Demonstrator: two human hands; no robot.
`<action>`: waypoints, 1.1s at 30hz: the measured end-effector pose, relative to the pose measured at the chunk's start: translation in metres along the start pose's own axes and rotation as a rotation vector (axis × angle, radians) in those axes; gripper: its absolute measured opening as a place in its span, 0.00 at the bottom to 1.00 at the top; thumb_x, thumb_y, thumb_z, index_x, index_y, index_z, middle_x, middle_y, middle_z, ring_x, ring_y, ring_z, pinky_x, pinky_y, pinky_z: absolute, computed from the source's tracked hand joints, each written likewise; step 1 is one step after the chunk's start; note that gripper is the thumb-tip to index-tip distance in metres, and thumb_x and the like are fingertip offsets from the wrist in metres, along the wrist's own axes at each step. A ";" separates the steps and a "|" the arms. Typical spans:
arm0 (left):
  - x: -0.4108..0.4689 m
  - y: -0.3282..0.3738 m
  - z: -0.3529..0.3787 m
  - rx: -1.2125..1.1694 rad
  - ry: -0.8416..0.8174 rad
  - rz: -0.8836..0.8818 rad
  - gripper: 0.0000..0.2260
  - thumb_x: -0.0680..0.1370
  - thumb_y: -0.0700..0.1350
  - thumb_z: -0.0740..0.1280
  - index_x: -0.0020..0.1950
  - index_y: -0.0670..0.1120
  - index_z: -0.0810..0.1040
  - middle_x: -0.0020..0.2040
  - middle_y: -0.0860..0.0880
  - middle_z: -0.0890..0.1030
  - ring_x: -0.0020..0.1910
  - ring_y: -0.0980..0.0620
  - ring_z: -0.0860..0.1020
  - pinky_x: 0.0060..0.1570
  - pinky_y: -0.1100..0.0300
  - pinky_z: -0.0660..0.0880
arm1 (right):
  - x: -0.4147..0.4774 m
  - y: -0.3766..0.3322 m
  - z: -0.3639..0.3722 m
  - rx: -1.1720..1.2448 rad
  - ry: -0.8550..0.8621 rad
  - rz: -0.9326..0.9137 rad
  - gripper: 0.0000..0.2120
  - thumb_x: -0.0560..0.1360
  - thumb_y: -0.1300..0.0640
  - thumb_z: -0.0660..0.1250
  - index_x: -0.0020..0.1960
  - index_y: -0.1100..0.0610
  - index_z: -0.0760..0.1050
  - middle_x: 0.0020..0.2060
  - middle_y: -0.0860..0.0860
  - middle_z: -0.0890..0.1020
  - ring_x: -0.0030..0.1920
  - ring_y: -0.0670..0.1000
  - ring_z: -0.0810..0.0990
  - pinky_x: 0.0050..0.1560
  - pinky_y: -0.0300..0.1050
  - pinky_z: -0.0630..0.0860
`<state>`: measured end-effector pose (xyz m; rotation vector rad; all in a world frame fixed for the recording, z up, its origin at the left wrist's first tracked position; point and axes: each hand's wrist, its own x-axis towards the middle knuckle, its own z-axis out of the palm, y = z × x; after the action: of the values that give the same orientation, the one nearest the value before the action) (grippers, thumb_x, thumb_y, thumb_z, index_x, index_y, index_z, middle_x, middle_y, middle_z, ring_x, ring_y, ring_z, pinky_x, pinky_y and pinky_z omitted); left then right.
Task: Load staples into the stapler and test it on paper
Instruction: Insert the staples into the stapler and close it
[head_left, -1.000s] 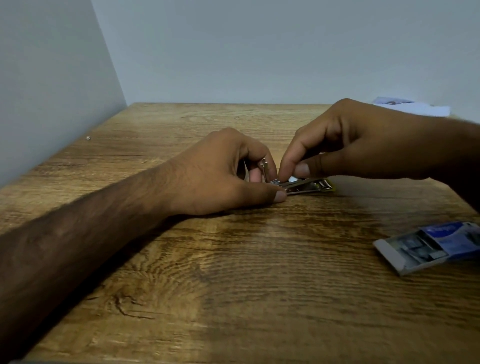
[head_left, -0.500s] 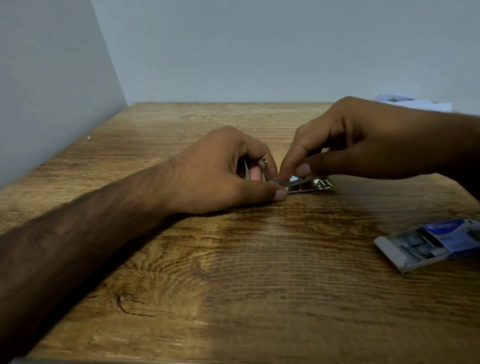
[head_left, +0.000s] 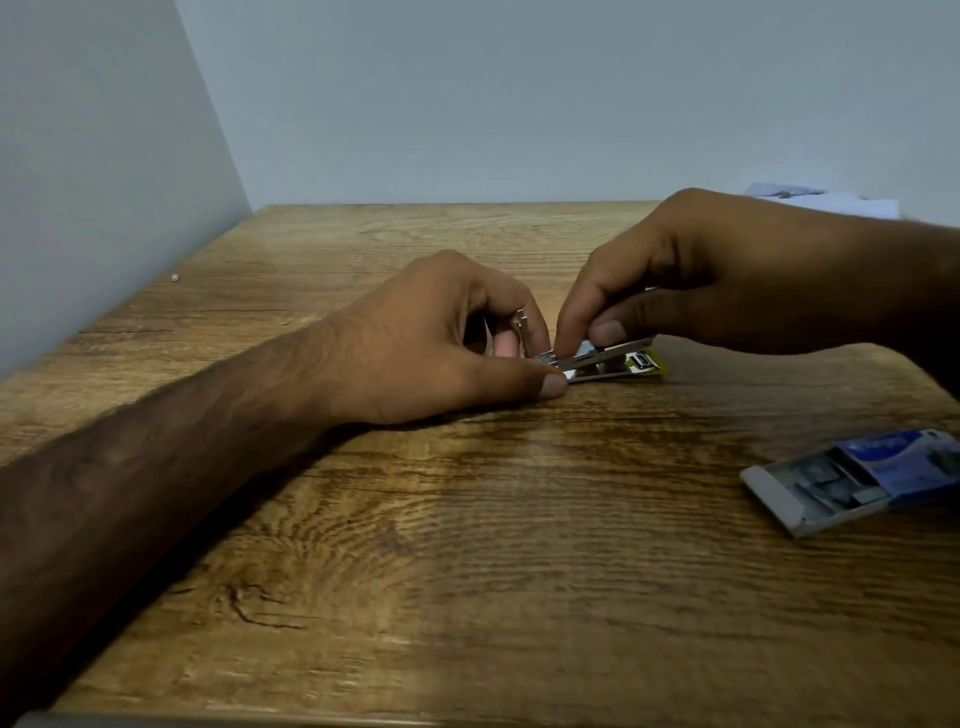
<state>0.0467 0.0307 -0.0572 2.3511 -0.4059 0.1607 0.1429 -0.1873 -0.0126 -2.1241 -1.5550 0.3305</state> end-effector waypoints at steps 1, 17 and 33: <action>0.000 0.000 0.000 0.000 -0.001 0.000 0.08 0.71 0.55 0.77 0.44 0.52 0.86 0.34 0.47 0.84 0.30 0.56 0.77 0.32 0.56 0.74 | 0.000 0.000 0.000 0.003 -0.002 0.000 0.11 0.78 0.63 0.69 0.53 0.50 0.86 0.45 0.46 0.89 0.47 0.46 0.87 0.51 0.44 0.81; -0.002 -0.001 -0.002 0.018 -0.019 0.004 0.08 0.72 0.53 0.78 0.44 0.51 0.86 0.33 0.50 0.84 0.28 0.58 0.77 0.30 0.59 0.72 | 0.000 0.009 0.000 0.226 0.056 0.037 0.10 0.77 0.63 0.69 0.55 0.54 0.86 0.43 0.49 0.89 0.44 0.45 0.87 0.46 0.37 0.81; -0.002 -0.001 -0.003 0.007 -0.020 -0.005 0.08 0.72 0.53 0.78 0.46 0.50 0.86 0.35 0.48 0.84 0.29 0.57 0.77 0.31 0.58 0.73 | 0.000 0.013 -0.002 0.371 0.116 0.163 0.12 0.70 0.55 0.73 0.53 0.55 0.87 0.44 0.54 0.90 0.48 0.54 0.88 0.50 0.46 0.84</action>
<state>0.0451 0.0341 -0.0562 2.3623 -0.4096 0.1370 0.1542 -0.1913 -0.0174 -1.9406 -1.1548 0.4997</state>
